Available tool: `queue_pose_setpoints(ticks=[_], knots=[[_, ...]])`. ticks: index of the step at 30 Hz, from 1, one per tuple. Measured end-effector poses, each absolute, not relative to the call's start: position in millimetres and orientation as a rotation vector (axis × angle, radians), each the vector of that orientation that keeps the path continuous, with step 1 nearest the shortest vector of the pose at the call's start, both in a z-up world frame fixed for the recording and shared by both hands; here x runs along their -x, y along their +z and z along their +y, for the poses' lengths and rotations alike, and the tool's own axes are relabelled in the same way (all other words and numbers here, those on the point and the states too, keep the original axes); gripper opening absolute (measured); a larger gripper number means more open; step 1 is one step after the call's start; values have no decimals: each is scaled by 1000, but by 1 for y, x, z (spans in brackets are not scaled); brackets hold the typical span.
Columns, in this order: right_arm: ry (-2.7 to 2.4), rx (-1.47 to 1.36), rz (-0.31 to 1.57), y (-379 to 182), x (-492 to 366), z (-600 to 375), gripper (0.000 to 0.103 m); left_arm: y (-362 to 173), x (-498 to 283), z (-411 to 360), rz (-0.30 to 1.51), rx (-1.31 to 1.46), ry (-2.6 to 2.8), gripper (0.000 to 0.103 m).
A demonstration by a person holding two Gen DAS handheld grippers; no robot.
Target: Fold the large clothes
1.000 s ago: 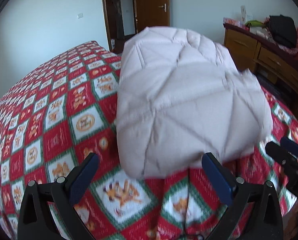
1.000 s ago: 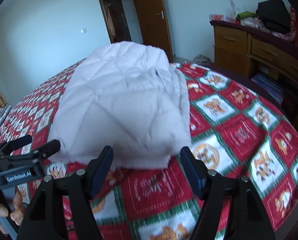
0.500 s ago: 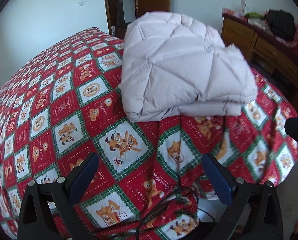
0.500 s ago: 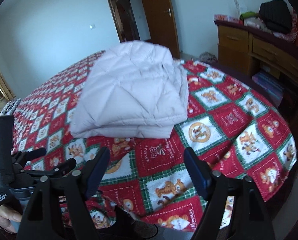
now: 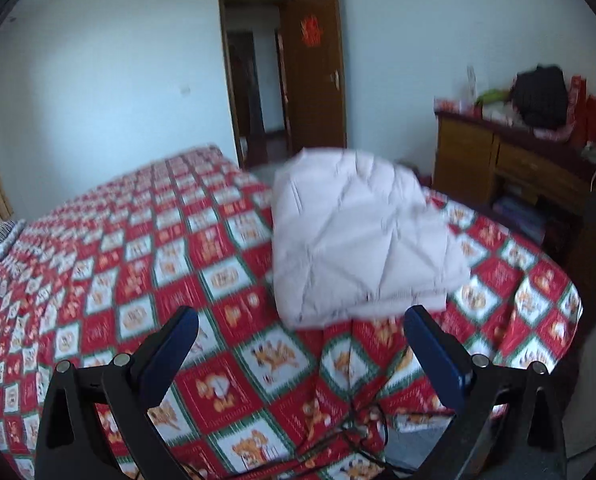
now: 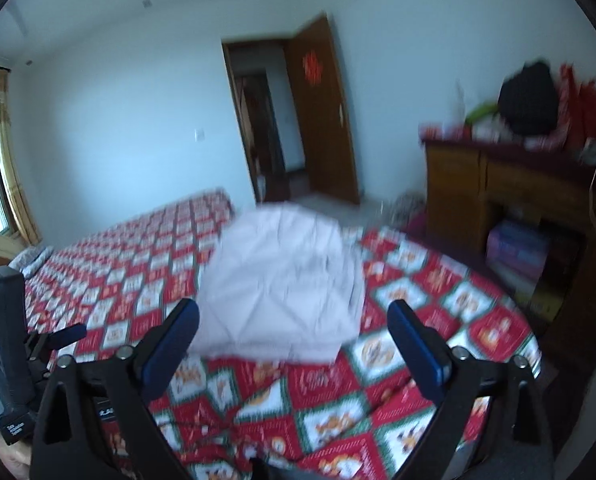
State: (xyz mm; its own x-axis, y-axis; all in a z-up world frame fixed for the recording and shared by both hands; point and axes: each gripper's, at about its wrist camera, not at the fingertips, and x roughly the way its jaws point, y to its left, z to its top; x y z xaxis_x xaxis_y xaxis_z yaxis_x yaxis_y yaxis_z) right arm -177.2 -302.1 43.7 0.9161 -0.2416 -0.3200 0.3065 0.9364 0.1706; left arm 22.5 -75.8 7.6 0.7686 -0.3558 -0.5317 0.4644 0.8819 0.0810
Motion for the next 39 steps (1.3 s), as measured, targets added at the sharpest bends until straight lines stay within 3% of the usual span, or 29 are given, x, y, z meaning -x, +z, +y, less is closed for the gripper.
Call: queue_pose_setpoints(ticks=[10,39], knots=[[-331,-106,104,74,197,-284,103,54,0,-67,361,-164,-436,102],[-292,-124,146,64,196,-270,103,56,12,-59,324,-144,-412,102]])
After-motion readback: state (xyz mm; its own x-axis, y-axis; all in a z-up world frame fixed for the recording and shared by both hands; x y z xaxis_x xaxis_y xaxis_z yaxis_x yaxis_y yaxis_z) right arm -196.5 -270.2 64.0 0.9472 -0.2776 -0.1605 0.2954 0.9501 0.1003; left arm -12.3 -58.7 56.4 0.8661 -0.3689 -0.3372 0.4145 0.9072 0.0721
